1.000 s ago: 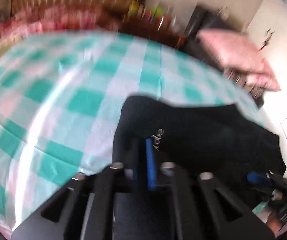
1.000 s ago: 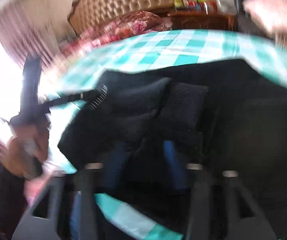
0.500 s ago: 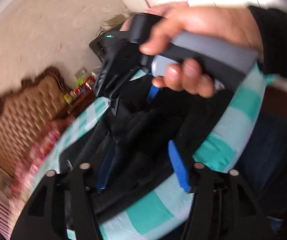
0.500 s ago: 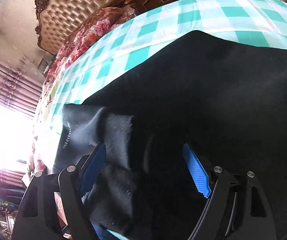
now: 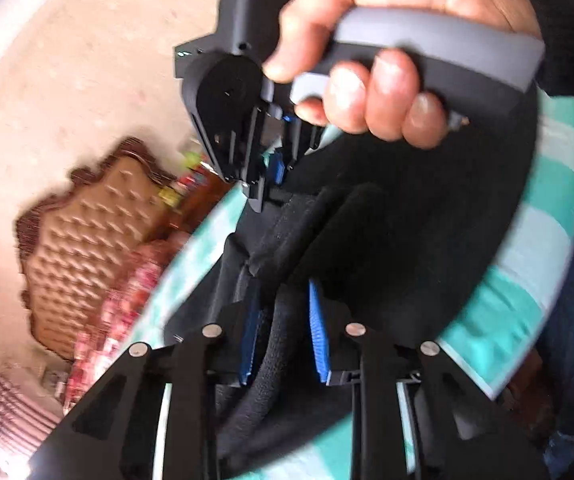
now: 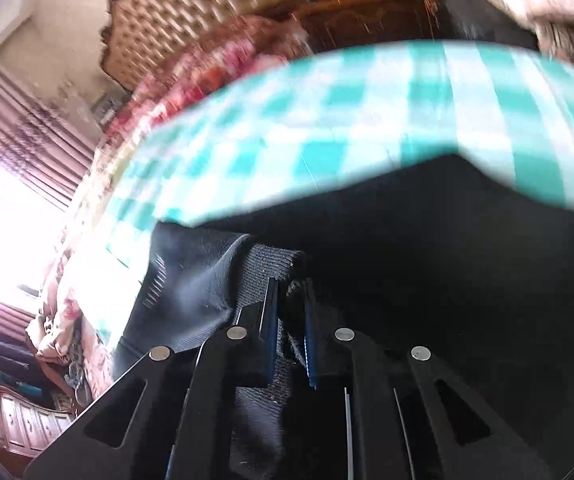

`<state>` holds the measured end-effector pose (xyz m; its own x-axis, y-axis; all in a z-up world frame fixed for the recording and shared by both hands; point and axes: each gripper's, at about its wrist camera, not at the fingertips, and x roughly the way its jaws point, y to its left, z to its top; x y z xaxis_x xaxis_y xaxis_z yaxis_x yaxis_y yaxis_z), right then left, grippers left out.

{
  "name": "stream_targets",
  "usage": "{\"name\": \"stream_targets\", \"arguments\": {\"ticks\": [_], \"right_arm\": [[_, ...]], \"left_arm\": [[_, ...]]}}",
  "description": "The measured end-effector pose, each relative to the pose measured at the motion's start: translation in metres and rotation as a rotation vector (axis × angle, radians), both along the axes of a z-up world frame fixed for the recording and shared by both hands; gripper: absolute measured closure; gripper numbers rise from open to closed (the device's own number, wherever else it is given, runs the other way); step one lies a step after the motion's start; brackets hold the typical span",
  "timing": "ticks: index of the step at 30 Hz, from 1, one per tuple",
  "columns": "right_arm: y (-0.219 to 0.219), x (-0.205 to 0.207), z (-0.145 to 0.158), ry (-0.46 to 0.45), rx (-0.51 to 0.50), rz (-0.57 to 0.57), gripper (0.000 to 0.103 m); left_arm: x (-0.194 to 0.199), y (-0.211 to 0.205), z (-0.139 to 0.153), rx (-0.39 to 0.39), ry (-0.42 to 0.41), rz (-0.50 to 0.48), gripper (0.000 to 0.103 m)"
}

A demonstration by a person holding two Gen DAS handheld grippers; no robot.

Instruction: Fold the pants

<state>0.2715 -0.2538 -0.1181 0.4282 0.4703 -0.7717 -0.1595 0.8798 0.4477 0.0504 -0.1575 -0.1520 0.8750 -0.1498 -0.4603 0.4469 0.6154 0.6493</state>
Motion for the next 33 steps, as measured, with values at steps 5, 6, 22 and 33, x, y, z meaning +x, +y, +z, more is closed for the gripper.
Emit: {"name": "stream_targets", "arguments": {"ticks": [5, 6, 22, 33], "right_arm": [[0.001, 0.007, -0.009, 0.009, -0.039, -0.013, 0.09], [-0.001, 0.008, -0.022, 0.039, -0.048, -0.022, 0.09], [0.059, -0.09, -0.004, -0.296, -0.336, -0.105, 0.017], [0.086, -0.079, -0.063, -0.153, -0.422, -0.097, 0.008]], "left_arm": [[0.009, -0.012, -0.022, -0.012, 0.114, -0.024, 0.079], [0.011, -0.013, -0.029, -0.02, 0.157, -0.024, 0.075], [0.186, 0.156, 0.045, -0.721, 0.518, 0.444, 0.094], [0.222, 0.194, 0.007, -0.82, 0.643, 0.646, 0.063]]}}
